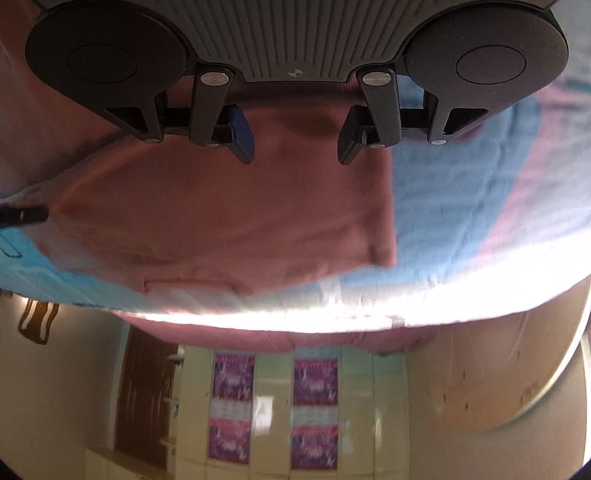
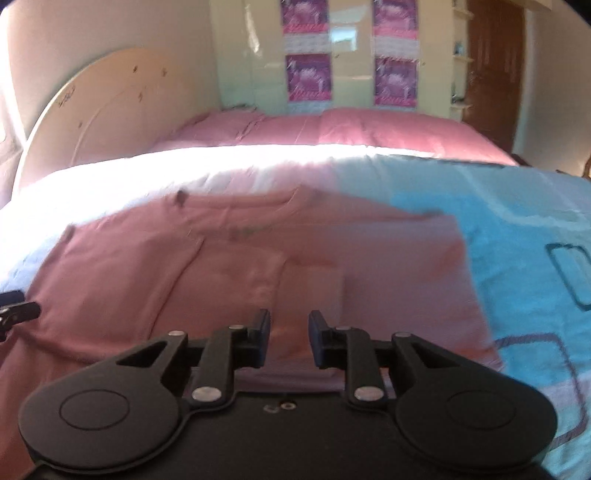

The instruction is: Fold small clothes

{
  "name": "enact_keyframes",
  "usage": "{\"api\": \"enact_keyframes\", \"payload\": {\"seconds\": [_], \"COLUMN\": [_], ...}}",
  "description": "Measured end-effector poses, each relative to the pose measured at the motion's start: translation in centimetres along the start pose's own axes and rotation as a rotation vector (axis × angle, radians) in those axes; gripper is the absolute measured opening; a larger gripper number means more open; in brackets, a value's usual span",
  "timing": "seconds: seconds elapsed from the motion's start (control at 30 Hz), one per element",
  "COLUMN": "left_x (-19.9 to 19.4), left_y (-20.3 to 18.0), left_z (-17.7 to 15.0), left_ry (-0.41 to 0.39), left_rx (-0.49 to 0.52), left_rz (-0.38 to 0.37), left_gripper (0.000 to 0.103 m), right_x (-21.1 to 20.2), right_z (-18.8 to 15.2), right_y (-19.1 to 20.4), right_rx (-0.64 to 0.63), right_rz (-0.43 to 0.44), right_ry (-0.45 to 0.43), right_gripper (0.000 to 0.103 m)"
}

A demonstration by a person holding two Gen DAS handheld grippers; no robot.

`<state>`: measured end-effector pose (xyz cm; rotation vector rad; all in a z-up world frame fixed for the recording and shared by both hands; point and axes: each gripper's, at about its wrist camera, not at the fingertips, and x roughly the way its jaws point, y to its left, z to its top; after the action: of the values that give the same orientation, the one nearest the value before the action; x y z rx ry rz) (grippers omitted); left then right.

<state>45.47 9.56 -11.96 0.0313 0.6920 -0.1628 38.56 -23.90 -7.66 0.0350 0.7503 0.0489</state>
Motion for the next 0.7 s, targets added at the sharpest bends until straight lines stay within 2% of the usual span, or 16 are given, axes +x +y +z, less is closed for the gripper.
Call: {"api": "enact_keyframes", "payload": {"seconds": [0.03, 0.07, 0.33, 0.7], "left_x": [0.6, 0.6, 0.7, 0.4], "left_y": [0.1, 0.0, -0.1, -1.1], "left_z": [-0.5, -1.0, -1.1, -1.1], "left_ry": [0.029, 0.011, -0.001, 0.019], "left_rx": [-0.009, -0.009, 0.011, 0.001], "left_rz": [0.009, 0.008, 0.011, 0.046], "left_gripper": [0.050, 0.050, 0.052, 0.052], "right_x": [0.9, 1.5, 1.6, 2.0], "right_z": [-0.6, -0.9, -1.6, -1.5], "right_y": [0.2, 0.2, 0.7, 1.2], "right_rx": [-0.009, -0.007, -0.010, -0.031], "right_rz": [-0.008, -0.022, -0.073, -0.101], "right_ry": [0.042, 0.062, 0.016, 0.017], "right_gripper": [0.021, 0.021, 0.021, 0.022]}}
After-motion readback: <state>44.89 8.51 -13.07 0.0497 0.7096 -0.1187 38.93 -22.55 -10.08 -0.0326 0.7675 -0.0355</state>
